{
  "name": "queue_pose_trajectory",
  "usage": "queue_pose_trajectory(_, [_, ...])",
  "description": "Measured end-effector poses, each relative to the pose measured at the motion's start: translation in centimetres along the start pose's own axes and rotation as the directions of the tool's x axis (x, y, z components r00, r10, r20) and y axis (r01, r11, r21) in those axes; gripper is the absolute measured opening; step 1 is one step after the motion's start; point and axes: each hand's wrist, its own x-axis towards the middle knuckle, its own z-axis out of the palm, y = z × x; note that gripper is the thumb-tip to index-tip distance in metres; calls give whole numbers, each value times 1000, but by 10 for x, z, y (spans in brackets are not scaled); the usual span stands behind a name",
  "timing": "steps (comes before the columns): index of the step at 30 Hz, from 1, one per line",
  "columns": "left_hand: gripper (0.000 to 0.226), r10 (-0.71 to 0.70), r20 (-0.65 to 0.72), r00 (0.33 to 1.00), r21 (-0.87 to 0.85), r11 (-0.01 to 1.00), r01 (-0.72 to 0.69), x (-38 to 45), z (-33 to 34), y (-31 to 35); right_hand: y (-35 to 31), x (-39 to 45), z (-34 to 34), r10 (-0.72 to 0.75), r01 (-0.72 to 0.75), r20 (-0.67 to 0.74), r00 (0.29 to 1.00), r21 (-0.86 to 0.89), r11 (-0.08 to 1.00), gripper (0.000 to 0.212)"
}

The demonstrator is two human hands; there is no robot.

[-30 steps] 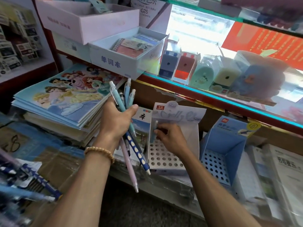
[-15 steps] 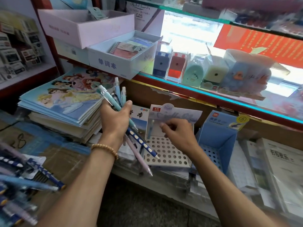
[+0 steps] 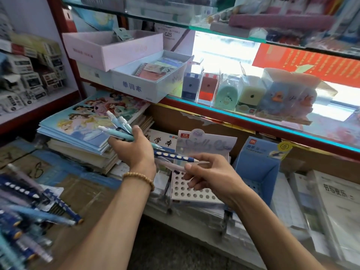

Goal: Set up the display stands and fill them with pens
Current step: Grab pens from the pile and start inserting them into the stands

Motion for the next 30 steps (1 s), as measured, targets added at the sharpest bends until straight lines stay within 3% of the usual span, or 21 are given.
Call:
queue_pose_trajectory(3, [37, -18, -15, 1000, -4, 1000, 18, -2, 2, -2, -3, 1, -2, -47, 49, -62, 997, 25, 998, 37])
queue_pose_trajectory(9, [36, -153, -33, 988, 22, 988, 153, 15, 0, -7, -13, -3, -28, -114, 106, -47, 992, -138, 985, 35])
queue_pose_trajectory(13, [38, -188, -85, 978, 39, 981, 192, 28, -3, -6, -15, 0, -44, -89, 91, -55, 995, 37, 995, 34])
queue_pose_trajectory(19, [32, -358, -92, 929, -8, 933, 359, 21, 2, -16, -5, 13, -21, -19, 52, -129, 991, 260, 964, 19])
queue_pose_trajectory(22, [30, -321, -4, 947, 32, 946, 321, 16, 3, -15, 0, 18, -17, 41, 67, -216, 976, 469, 881, 20])
queue_pose_trajectory(24, [25, -265, 103, 959, 110, 961, 254, 16, 2, -10, 3, 19, -17, 83, 21, -183, 980, 500, 865, 21])
queue_pose_trajectory(27, [19, -215, 294, 931, 201, 966, 160, 11, 0, -5, 6, 18, -12, 76, -29, -96, 993, 420, 907, 22])
queue_pose_trajectory(30, [14, -209, 483, 850, 243, 965, 99, 4, -1, -2, 2, 19, -7, 35, 1, -125, 992, 279, 960, 19])
